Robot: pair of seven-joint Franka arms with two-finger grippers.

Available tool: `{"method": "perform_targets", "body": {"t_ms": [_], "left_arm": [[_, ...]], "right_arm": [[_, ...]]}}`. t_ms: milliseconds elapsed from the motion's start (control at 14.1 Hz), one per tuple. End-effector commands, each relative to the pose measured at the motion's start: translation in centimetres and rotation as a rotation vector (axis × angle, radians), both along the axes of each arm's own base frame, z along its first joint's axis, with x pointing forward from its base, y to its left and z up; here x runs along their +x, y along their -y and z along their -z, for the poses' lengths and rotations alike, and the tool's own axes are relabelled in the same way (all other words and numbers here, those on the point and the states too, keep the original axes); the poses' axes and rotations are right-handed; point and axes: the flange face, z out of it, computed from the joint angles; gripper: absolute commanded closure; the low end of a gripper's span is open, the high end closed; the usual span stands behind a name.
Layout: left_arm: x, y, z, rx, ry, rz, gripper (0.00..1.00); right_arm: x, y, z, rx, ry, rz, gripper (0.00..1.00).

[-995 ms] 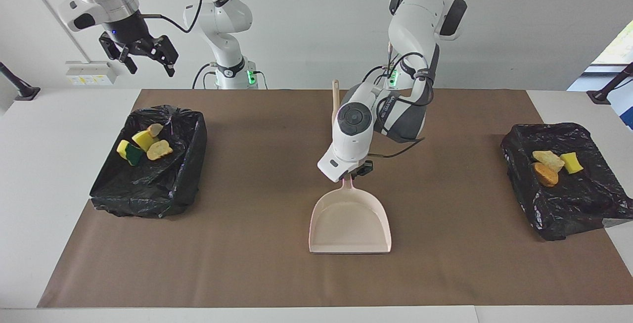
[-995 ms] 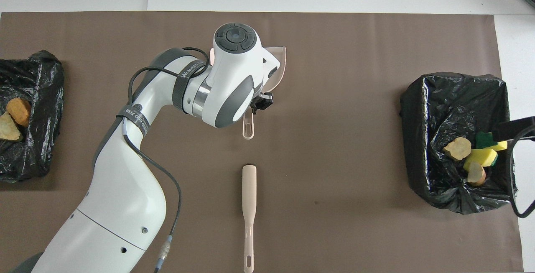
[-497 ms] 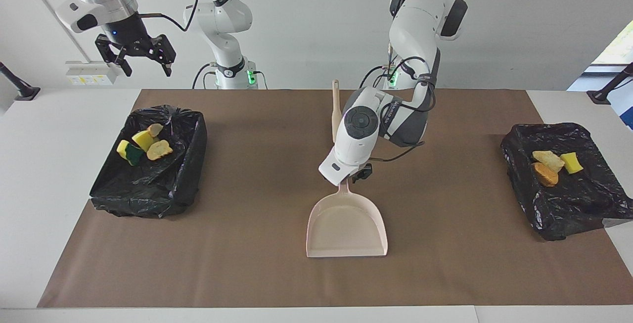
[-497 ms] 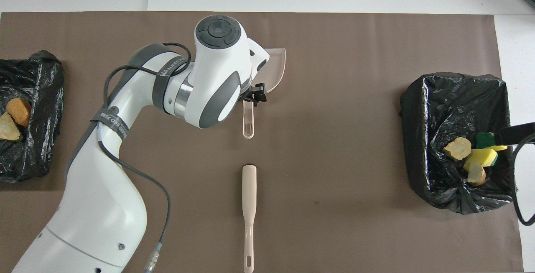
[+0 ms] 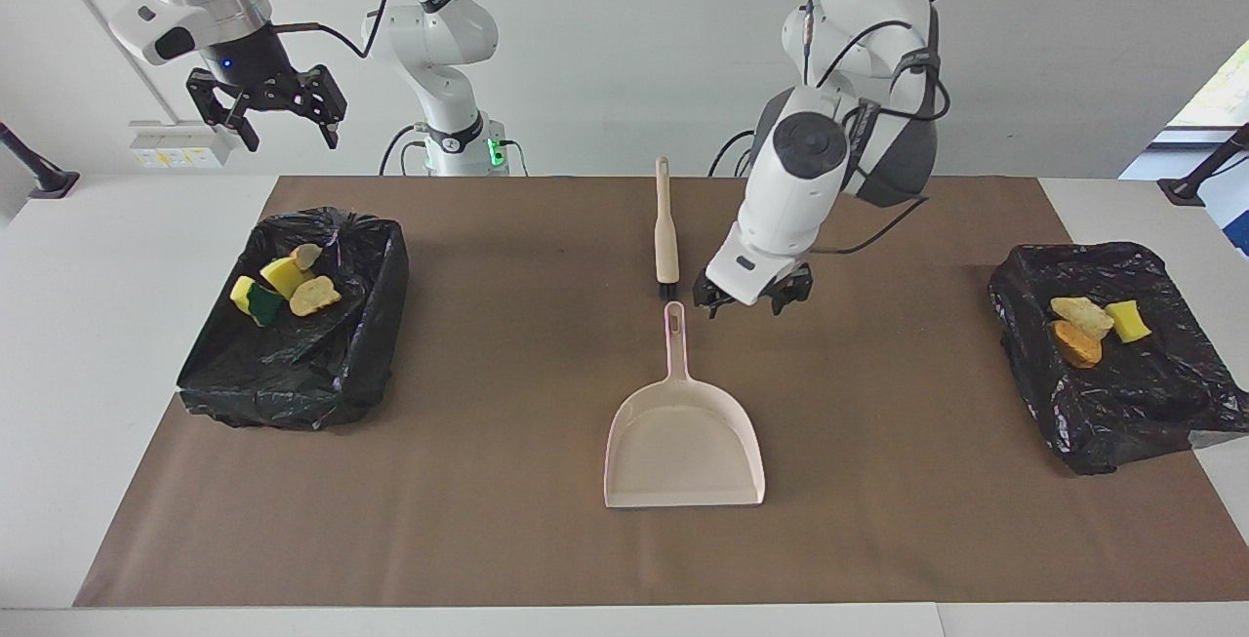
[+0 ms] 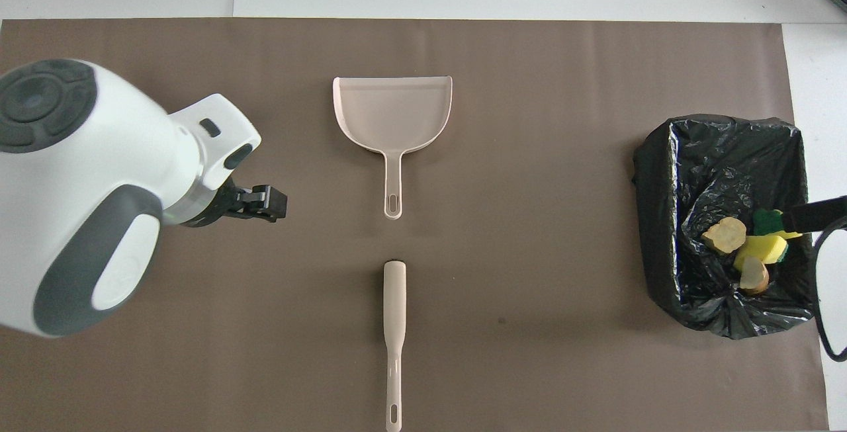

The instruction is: Sweep and dump trash in bin

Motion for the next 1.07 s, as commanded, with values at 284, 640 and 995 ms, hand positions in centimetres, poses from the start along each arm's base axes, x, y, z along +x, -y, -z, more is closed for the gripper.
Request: {"method": "perform_targets", "body": {"t_ms": [284,640,995], "left_arm": [[-0.6,-9.3,-11.1,-0.026,0.007,0.065,0.00],[2.0,-11.4,-14.1,-0.026,-0.018,0.044,0.00],[1.0,-12.6,-13.5,0.021,-0.022,0.073,0.00]], "right_arm": [[-0.8,0.6,0.1,-0.013,0.001,-0.026,0.00],[-1.0,1.5,0.3,-0.014,-0.003,-0.025,0.00],[-1.0,1.5,0.4,-0.014,-0.005,-0.025,0.00]]}}
